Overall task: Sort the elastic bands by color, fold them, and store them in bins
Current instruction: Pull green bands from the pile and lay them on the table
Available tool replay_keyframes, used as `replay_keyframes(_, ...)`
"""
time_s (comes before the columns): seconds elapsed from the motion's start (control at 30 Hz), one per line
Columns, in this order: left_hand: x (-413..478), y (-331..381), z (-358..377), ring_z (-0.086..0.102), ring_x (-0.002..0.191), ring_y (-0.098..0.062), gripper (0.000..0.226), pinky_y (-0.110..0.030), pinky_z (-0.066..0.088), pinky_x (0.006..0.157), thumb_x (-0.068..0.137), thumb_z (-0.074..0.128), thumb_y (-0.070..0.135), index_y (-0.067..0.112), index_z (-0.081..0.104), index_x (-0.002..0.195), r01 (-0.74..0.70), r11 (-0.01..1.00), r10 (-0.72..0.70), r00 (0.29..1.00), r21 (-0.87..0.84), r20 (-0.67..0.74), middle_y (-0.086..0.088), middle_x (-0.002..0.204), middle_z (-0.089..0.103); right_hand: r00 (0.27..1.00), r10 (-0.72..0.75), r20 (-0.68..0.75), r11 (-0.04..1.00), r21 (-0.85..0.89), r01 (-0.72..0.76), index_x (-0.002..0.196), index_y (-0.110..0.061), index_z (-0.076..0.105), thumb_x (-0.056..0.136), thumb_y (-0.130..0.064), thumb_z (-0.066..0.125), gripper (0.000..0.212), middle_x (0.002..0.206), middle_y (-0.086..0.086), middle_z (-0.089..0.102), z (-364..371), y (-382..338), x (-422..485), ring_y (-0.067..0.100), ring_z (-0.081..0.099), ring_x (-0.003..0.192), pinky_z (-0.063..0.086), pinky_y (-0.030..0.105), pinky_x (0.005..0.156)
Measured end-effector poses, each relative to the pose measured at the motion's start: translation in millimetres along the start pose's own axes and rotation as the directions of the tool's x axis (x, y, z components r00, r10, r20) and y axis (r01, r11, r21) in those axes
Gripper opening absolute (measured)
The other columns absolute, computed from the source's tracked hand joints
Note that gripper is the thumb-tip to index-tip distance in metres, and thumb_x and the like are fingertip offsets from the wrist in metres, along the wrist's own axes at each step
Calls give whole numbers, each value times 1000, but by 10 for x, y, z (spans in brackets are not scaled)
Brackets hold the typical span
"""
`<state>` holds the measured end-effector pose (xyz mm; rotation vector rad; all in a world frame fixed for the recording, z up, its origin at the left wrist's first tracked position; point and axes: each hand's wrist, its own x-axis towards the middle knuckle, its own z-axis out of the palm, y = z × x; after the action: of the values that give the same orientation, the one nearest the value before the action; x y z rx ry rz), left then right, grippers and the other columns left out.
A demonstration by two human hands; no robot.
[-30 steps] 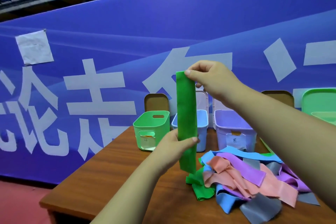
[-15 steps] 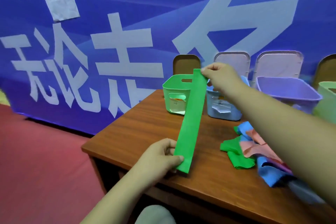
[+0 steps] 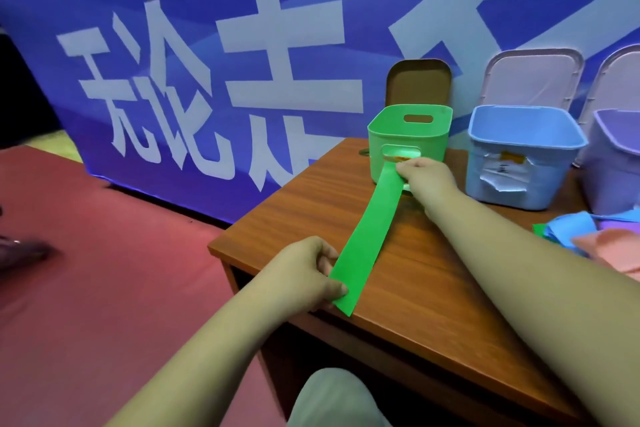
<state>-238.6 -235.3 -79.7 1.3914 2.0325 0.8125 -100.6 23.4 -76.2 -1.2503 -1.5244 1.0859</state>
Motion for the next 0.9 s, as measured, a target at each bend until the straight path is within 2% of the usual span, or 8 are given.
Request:
replay_keyframes(0.17,17,-18,-14,69,72,-5,43,-21,56,60,80,90,24,25,64,115,-1,985,6,1000,173,-27,8,94,70,998,27,-60,985,-167,-37,82,-31,76,89,-50,71,21,100,-6,76,155,242,32,28,66,107,53,43,99)
replay_keyframes(0.3,18,-17,-29,67,68,-7,45,-18,51,55,81,90,25,23,64,118,17,989,-16,1000,144,-8,7,96,70,994,41,-97,956,-285,-67,82,-37,74,90,-61,65,27,110,-7,74,211,254,23,30,57,120,50,41,101)
replay_keyframes(0.37,13,-11,-51,68,77,-7,47,-20,52,63,80,90,30,24,65,120,18,984,-18,1000,178,-4,8,98,70,994,27,-104,938,-342,-61,81,-37,72,92,-62,63,29,114,-6,74,223,258,19,31,56,123,48,39,100)
replay_keyframes(0.47,-8,19,-76,68,85,-6,45,-23,52,70,82,88,36,28,65,119,9,972,-9,1000,233,0,9,97,69,997,-28,-77,902,-431,-8,92,-38,74,95,-61,60,27,117,-5,74,206,267,31,31,58,124,45,39,103)
replay_keyframes(0.57,-37,74,-65,67,87,-8,38,-31,58,77,84,85,41,29,65,113,-6,966,8,1000,258,-9,9,97,69,999,-27,-17,905,-425,17,105,-31,76,97,-51,64,25,116,-1,74,108,236,40,30,64,115,51,42,102)
replay_keyframes(0.73,-22,280,60,65,91,-9,27,-33,56,81,92,74,43,27,66,113,-96,949,134,985,302,-106,9,95,67,998,-43,45,944,-325,55,98,-15,80,91,-24,70,14,100,5,76,-332,116,-81,26,66,89,52,35,80)
replay_keyframes(0.83,-1,539,256,63,94,-9,20,-28,46,77,96,70,40,28,68,111,-191,939,227,969,286,-97,10,97,67,992,-111,62,932,-339,125,97,-14,80,92,-22,70,14,89,1,74,-766,-30,-214,22,65,88,52,34,81)
replay_keyframes(0.9,6,742,444,64,91,-9,14,-28,47,78,96,69,37,27,69,106,-263,934,284,957,242,-56,9,93,70,984,-165,63,912,-369,176,91,-18,79,92,-26,71,11,78,-8,69,-1103,-128,-310,17,62,81,46,30,77)
